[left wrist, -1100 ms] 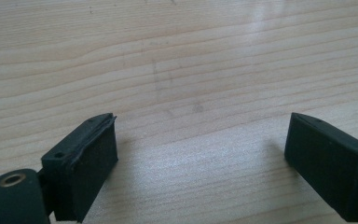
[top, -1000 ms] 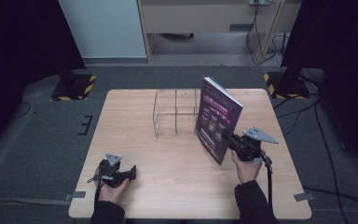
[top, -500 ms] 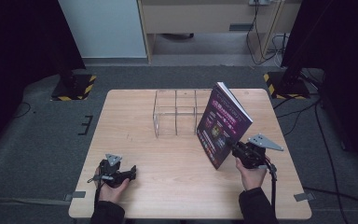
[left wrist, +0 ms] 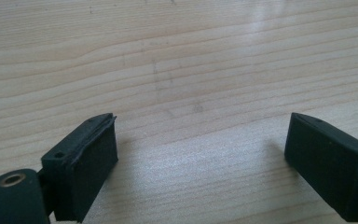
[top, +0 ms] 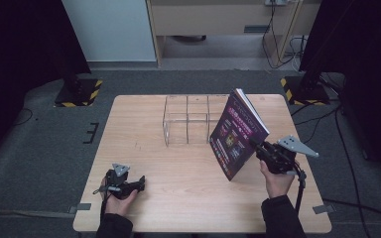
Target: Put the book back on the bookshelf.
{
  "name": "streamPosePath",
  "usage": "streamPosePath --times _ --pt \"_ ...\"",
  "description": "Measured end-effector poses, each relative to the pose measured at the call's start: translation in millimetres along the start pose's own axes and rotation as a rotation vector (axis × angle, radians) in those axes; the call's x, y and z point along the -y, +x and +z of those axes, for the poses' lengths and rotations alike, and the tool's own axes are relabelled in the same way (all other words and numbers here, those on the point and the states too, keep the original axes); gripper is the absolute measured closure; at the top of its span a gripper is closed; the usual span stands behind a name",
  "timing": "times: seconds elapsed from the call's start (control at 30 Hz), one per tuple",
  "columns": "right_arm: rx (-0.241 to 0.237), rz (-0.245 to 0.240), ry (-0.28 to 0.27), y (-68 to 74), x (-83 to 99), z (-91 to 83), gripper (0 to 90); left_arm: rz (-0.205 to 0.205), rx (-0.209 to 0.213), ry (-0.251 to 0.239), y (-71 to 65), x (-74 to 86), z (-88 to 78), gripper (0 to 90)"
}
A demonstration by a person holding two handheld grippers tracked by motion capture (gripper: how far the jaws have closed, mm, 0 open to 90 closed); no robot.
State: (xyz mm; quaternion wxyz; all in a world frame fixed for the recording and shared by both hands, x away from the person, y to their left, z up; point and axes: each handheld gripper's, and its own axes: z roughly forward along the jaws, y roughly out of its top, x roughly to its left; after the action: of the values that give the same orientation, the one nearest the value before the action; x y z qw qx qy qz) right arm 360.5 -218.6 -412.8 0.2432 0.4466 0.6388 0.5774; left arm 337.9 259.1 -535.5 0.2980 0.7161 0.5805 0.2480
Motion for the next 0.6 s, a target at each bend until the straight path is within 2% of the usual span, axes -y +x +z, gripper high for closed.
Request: streamPosePath --times 0.17,0.27,0.4,0.6 --pt "0.003 0.005 -0.007 1.0 -10.9 0.4 74.8 0.0 0.0 0.0 0.0 0.0 0.0 8.5" --pt "0.001 0.007 0.007 2.3 -13.2 4.9 74.1 0.0 0.0 0.0 0.0 0.0 0.0 8.5" --pt "-0.002 0.014 0.033 4.0 -13.5 9.7 77.9 0.0 0.0 0.0 0.0 0.0 0.0 8.5" --pt "0.0 0.076 0.064 4.6 -17.2 11.0 84.0 0.0 0.0 0.0 0.0 0.0 0.0 8.5"
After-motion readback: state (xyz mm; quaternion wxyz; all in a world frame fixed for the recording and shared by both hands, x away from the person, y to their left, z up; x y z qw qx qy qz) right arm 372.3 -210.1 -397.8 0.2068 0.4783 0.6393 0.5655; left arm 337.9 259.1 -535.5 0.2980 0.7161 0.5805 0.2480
